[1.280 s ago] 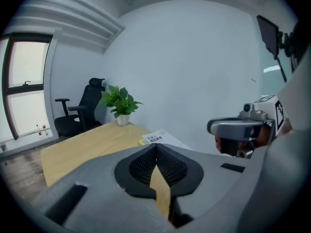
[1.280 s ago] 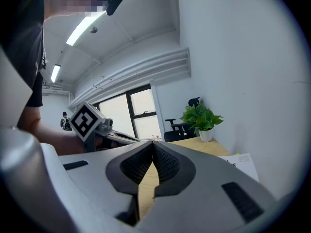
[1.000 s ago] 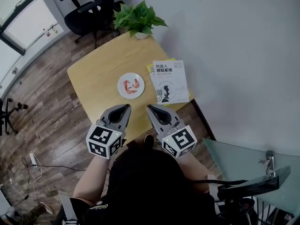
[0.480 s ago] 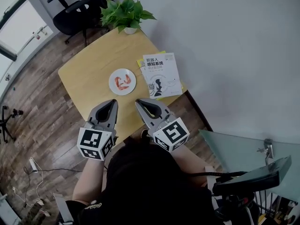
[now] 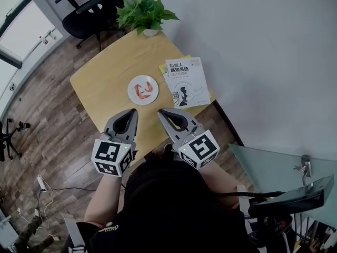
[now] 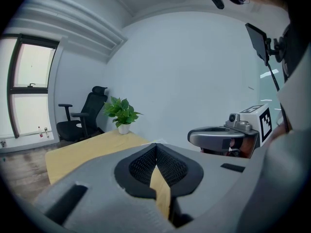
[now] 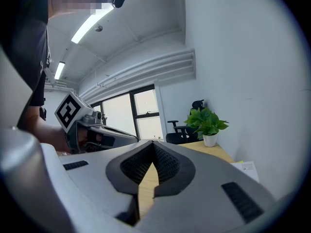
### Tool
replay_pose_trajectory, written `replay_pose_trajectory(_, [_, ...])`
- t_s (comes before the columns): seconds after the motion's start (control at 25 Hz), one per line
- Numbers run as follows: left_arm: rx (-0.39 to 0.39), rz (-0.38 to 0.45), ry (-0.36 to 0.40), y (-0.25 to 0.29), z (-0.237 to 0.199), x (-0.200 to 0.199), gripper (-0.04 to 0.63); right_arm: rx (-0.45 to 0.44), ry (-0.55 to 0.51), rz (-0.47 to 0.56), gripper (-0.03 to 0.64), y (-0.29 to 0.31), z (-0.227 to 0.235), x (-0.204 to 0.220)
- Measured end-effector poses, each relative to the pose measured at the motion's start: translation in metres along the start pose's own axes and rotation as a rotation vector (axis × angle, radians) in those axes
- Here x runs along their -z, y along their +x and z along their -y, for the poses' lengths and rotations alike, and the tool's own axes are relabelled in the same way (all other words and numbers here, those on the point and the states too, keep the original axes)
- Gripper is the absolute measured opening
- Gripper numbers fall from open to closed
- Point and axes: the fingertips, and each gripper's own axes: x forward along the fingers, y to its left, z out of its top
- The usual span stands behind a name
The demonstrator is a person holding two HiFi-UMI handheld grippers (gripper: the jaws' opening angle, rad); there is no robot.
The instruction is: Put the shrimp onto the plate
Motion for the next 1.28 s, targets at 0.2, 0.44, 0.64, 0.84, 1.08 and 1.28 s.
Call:
replay_pose_trajectory(0.2, [0.006,-0.014,0.005,-0.003,0.001,0.001,0.006,-0.002,-0.004,0.012,0.003,0.001,-0.006,-0.005])
replay_pose_trajectory(0.44, [0.001,-0.020,0.009,-0.006,-0.002,0.005,0.006,-0.004,-0.007,0.018,0.002,0.004,-0.008,-0.007])
replay_pose_trajectory(0.64, [0.003,-0.026,0.001,-0.007,-0.002,0.010,0.006,-0.007,-0.018,0.006,0.002,0.005,-0.009,-0.005])
replay_pose_trajectory(0.84, [0.003,-0.033,-0.001,-0.006,-0.001,0.013,0.006,-0.013,-0.017,0.005,0.002,0.005,-0.011,-0.003])
replay_pose_trajectory(1.08, [0.005,-0.037,-0.002,-0.007,0.001,0.015,0.006,-0.019,-0.018,0.003,0.002,0.004,-0.013,-0.001])
replay_pose_trajectory(1.28, [0.008,-0.042,-0.001,-0.006,0.003,0.018,0.006,-0.013,-0.011,0.006,0.002,0.001,-0.012,-0.001])
